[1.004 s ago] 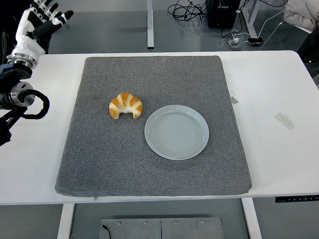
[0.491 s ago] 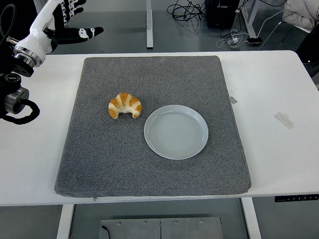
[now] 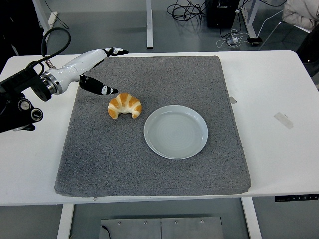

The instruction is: Place the bread on the plate

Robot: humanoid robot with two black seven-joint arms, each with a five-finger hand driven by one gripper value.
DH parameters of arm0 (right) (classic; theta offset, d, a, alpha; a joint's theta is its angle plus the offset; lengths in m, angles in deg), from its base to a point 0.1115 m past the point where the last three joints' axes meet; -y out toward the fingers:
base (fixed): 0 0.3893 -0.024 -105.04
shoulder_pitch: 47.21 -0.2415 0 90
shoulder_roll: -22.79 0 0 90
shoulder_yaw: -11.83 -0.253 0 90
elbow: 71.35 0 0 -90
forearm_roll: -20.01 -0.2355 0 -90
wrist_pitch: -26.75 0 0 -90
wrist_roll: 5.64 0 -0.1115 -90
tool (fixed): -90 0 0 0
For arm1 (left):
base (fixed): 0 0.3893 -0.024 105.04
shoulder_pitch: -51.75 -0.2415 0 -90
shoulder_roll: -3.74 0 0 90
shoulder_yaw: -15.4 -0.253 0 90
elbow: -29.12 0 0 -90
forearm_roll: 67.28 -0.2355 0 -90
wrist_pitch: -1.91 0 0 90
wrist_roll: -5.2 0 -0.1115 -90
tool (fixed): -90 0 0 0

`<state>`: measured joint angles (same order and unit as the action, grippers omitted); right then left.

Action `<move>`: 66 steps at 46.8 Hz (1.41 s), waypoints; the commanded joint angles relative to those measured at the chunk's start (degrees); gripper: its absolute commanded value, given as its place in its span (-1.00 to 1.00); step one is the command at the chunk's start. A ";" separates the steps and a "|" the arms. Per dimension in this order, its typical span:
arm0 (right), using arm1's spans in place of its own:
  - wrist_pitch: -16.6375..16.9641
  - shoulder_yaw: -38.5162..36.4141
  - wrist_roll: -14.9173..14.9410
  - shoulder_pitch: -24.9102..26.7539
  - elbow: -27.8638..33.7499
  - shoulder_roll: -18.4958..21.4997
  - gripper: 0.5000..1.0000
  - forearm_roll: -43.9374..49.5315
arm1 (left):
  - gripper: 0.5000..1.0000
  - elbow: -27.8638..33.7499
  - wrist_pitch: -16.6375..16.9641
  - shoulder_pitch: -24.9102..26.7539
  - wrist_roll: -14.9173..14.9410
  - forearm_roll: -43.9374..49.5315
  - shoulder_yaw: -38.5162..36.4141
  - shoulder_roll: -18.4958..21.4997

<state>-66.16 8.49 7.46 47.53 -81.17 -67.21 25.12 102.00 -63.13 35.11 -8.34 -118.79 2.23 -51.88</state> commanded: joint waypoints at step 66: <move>0.00 0.00 0.00 0.00 -0.03 0.00 1.00 -0.01 | 0.90 -11.18 10.04 -0.41 0.01 0.36 -17.33 -12.23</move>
<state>-66.15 8.49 7.46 47.51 -81.16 -67.21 25.11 92.29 -53.08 35.30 -8.33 -118.39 -15.11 -63.24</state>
